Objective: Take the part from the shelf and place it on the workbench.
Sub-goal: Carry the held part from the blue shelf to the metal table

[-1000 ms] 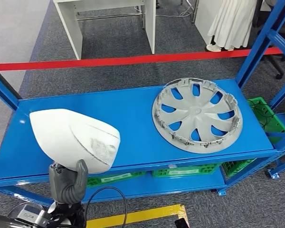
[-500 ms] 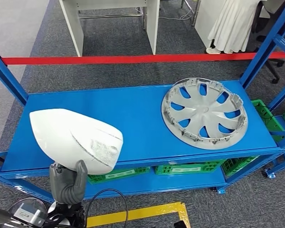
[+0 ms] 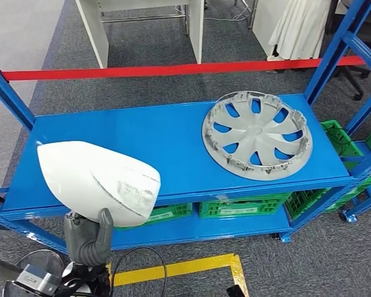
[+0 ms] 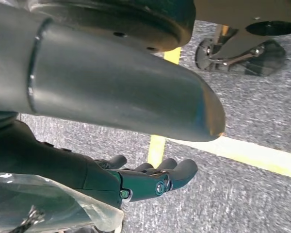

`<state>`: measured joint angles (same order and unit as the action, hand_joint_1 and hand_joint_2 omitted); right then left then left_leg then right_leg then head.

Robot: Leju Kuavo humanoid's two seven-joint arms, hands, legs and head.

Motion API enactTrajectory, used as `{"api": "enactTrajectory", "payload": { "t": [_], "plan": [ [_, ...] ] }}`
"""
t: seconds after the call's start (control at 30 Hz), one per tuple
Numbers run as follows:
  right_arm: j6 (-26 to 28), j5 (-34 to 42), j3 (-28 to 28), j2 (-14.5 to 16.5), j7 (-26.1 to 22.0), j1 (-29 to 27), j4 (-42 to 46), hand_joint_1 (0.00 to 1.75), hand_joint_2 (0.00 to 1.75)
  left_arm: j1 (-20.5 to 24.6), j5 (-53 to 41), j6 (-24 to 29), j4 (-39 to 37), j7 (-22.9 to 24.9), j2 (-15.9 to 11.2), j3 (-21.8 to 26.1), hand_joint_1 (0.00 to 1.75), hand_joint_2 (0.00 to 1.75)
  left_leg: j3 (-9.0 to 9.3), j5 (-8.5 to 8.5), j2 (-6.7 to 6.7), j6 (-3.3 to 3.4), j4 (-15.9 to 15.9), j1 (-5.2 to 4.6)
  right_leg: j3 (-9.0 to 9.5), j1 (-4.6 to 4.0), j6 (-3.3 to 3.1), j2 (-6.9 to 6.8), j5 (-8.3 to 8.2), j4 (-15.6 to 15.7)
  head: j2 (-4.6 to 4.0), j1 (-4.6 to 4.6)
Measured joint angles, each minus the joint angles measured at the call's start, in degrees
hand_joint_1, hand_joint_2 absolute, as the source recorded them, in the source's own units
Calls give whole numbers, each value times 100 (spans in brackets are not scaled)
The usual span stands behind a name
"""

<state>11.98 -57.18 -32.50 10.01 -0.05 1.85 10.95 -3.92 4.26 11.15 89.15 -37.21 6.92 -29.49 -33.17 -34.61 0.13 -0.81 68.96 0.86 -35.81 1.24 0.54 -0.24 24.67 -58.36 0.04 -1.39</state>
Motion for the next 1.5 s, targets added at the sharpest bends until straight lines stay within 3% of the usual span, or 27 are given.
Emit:
{"api": "enactTrajectory", "payload": {
  "t": [0.07, 0.1, 0.23, 0.3, 0.37, 0.4, 0.43, 0.5, 0.57, 0.63, 0.67, 0.73, 0.77, 0.8, 0.87, 0.9, 0.93, 1.0, 1.07, 1.13, 1.17, 1.23, 1.27, 1.33, 1.4, 1.43, 1.5],
  "plan": [
    [-15, -1, 0, -2, 59, 6, 1, 0, 0, 16, -2, -18, -1, 2, 2, -4, 175, 175, 484, 223, -17, 5, -820, 5, -79, 13, 73, 7, -85, -16, 0, -2],
    [-14, -5, -1, -3, 92, 7, 2, 0, 0, 26, -3, -27, -2, 4, 3, -6, 175, 175, 607, 280, -30, 27, -1062, -6, -98, 13, 114, 9, -129, -15, 0, -4],
    [8, -27, 0, -4, 126, -1, -2, 0, 0, 46, -8, -52, -17, 13, 14, -9, 175, 175, 502, 442, -34, 211, -1118, -57, -147, 40, 250, 14, -244, 22, -1, -13],
    [25, -39, 0, -4, 101, -4, -6, 0, 0, 61, -9, -68, -24, 15, 28, -10, 175, 175, 356, 582, -3, 313, -1139, -48, -297, 47, 281, 19, 123, -253, -1, -33],
    [40, -51, 0, -4, 78, 0, -7, 0, 0, 68, -10, -75, -34, 17, 34, -11, 175, 175, 186, 715, 11, 368, -1136, -67, -481, 33, 284, 19, 741, -937, 0, -58],
    [46, -56, 0, -4, 69, 0, -7, 0, 0, 68, -10, -79, -43, 17, 34, -13, 175, 175, 94, 781, 16, 378, -1132, -84, -520, 25, 280, 19, 931, -1295, 0, -61],
    [52, -62, 0, -4, 61, 1, -7, 0, 0, 67, -11, -84, -51, 18, 34, -13, 175, 175, 2, 847, 21, 384, -1126, -103, -498, 16, 272, 19, 978, -1530, 0, -61],
    [68, -73, 0, -4, 45, 3, -7, 0, 0, 66, -14, -89, -60, 18, 34, -13, 175, 175, -166, 968, 27, 384, -1112, -135, -184, -11, 224, 18, 750, -1457, 0, -61],
    [90, -88, 0, -4, 13, 15, -4, 0, 0, 66, -17, -90, -61, 18, 35, -13, 175, 175, -278, 1072, 24, 362, -1090, -162, 471, -58, 143, 17, 595, -707, 0, -63],
    [129, -104, 1, -4, -49, 35, 1, 0, 0, 69, -21, -92, -60, 18, 37, -13, 175, 175, -333, 1171, 29, 316, -1067, -179, 989, -96, 94, 19, 714, 44, 0, -62],
    [152, -108, 1, -4, -83, 39, 2, 0, 0, 69, -23, -93, -59, 18, 37, -14, 175, 175, -349, 1222, 35, 285, -1069, -180, 1087, -111, 83, 21, 775, 232, 0, -63],
    [185, -111, 1, -3, -130, 22, -1, 0, 0, 65, -30, -94, -60, 18, 33, -14, 175, 175, -386, 1282, 34, 217, -1075, -170, 1016, -106, 44, 12, 726, 304, 0, -66],
    [195, -111, -1, -2, -140, 15, -3, 0, 0, 59, -32, -93, -60, 18, 28, -14, 175, 175, -421, 1181, 24, 179, -1022, -162, 961, -96, 6, -1, 664, 312, 0, -58],
    [200, -111, -1, -2, -148, 9, -5, 0, 0, 54, -33, -93, -61, 18, 23, -13, 175, 175, -473, 968, 14, 139, -867, -151, 891, -82, -30, -19, 593, 323, 0, -47],
    [204, -112, -2, -1, -152, 6, -7, 0, 0, 48, -33, -92, -61, 18, 14, -13, 175, 175, -586, 355, 4, 68, -262, -113, 758, -75, -75, -41, 464, 318, 0, -22],
    [205, -113, -2, -1, -154, 4, -7, 0, 0, 47, -33, -92, -61, 18, 9, -13, 175, 175, -622, 143, 4, 40, 97, -98, 692, -75, -77, -50, 401, 307, 0, -17],
    [210, -114, -2, -1, -158, 2, -7, 0, 0, 47, -33, -92, -61, 18, 3, -13, 175, 175, -614, 76, 4, 22, 364, -86, 618, -75, -75, -54, 339, 287, 0, -19],
    [250, -121, -2, -1, -204, 3, -7, 0, 0, 45, -33, -90, -61, 19, -9, -13, 175, 175, -375, 296, 4, 10, 363, -66, 426, -75, -66, -60, 232, 215, 0, -19],
    [344, -140, 0, 0, -293, 4, -7, 0, 0, 47, -43, -80, -60, 19, -12, -13, 175, 175, 168, 499, 0, 41, -347, -61, 252, -79, -40, -57, 162, 121, -1, -20],
    [484, -144, 2, 0, -368, 4, -8, 0, 0, 47, -57, -65, -57, 19, -13, -12, 175, 175, 586, 421, -7, 97, -1029, -78, 154, -87, 12, -52, 94, 62, -1, -22],
    [559, -128, 1, 0, -395, 5, -8, 0, 0, 44, -61, -56, -56, 19, -15, -11, 175, 175, 645, 360, -9, 128, -1173, -93, 126, -86, 46, -53, 48, 59, -1, -24],
    [658, -74, -3, 0, -439, 2, -10, 0, 0, 31, -69, -38, -55, 19, -19, -9, 175, 175, 587, 421, 0, 203, -1238, -100, 91, -71, 124, -50, -19, 59, 0, -24],
    [665, -44, -6, 0, -457, 1, -11, 0, 0, 27, -76, -31, -55, 19, -19, -9, 175, 175, 537, 481, 11, 250, -1250, -95, 55, -62, 159, -39, 52, 20, 0, -26],
    [593, 5, -15, 0, -490, -2, -15, 0, 0, 24, -94, -19, -55, 18, -19, -9, 175, 175, 399, 621, 34, 333, -1275, -79, -93, -53, 208, -9, 503, -345, 0, -42],
    [455, 54, -27, 0, -532, -1, -19, 0, 0, 23, -105, -13, -55, 19, -19, -9, 175, 175, 215, 765, 39, 369, -1265, -90, -282, -54, 244, 4, 1042, -1055, 0, -59],
    [388, 81, -33, 0, -552, 0, -20, 0, 0, 22, -107, -14, -55, 19, -19, -9, 175, 175, 112, 843, 41, 368, -1257, -95, -320, -53, 258, 5, 1143, -1372, 0, -62],
    [286, 129, -43, 0, -571, 1, -20, 0, 0, 23, -109, -23, -56, 19, -20, -9, 175, 175, -95, 987, 46, 348, -1231, -98, -164, -51, 273, 5, 933, -1523, 0, -66]
  ]
}}
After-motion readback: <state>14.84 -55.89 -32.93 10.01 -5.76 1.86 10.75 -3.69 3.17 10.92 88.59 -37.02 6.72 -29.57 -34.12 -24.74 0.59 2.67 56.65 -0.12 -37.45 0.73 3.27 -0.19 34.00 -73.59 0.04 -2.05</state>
